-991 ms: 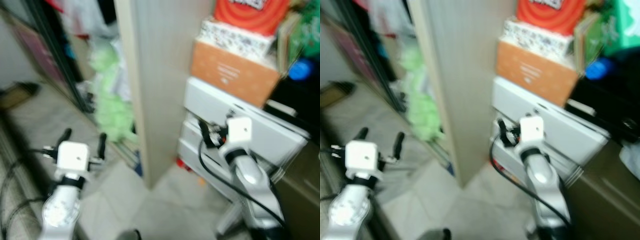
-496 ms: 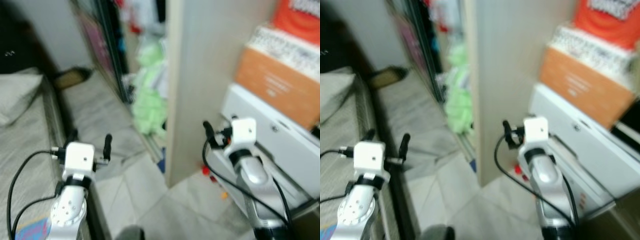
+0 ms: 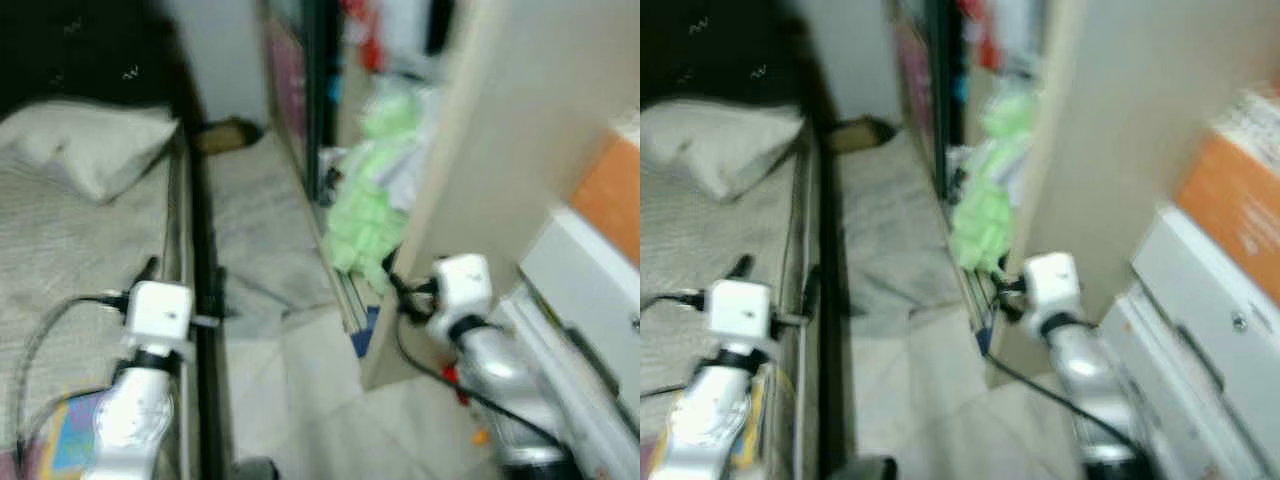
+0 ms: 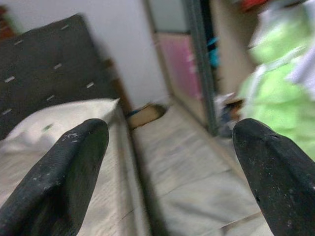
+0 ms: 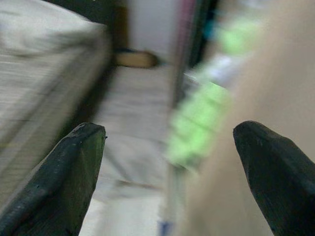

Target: Clean up the room

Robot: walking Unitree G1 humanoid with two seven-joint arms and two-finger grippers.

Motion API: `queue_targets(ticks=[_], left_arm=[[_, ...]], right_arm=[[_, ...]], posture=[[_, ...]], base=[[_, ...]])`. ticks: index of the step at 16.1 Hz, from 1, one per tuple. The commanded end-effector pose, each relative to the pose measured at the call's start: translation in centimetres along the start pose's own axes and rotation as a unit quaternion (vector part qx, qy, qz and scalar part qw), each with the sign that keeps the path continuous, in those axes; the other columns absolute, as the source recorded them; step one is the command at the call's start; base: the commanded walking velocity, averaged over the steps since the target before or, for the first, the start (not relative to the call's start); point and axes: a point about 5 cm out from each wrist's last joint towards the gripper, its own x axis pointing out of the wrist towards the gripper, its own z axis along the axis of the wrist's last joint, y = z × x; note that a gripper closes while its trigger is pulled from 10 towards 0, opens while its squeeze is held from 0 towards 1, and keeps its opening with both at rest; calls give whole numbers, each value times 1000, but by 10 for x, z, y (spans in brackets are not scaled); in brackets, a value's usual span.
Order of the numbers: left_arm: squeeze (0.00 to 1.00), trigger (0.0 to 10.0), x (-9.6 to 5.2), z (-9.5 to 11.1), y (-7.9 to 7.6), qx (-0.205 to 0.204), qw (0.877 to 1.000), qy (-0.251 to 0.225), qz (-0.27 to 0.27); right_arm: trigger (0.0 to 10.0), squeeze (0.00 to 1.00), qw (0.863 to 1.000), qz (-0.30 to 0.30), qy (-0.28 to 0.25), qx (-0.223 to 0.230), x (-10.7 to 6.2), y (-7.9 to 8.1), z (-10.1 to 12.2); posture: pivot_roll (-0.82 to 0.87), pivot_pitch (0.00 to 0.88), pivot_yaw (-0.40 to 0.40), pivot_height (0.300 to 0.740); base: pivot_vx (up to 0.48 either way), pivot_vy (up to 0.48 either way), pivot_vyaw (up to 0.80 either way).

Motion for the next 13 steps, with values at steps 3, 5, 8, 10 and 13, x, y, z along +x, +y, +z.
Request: queue_targets(ticks=[3, 5, 8, 10, 13], left_arm=[[0, 10000, 3, 3, -2, -3, 1000, -7, 0], [0, 10000, 4, 3, -2, -3, 1000, -9, 1], [0, 10000, 4, 3, -2, -4, 1000, -10, 1], [0, 10000, 5, 4, -2, -5, 1000, -10, 2], [0, 10000, 5, 4, -4, -6, 1000, -11, 1]], right_arm=[[10000, 0, 1000, 2, -23, -16, 2, -3, 9], [10000, 0, 999, -2, -44, -23, 4, -5, 16], [10000, 0, 998, -9, -51, -25, 7, -9, 18], [10000, 0, 998, -14, -58, -26, 7, -10, 20], [10000, 0, 997, -18, -69, -30, 9, -9, 23]], posture=[[-25, 25, -18, 740], [-24, 24, -20, 740], [-25, 24, -21, 740], [-27, 29, -21, 740], [-30, 33, -20, 740]], base=[[0, 0, 800], [0, 0, 800], [0, 0, 800], [0, 0, 800], [0, 0, 800]])
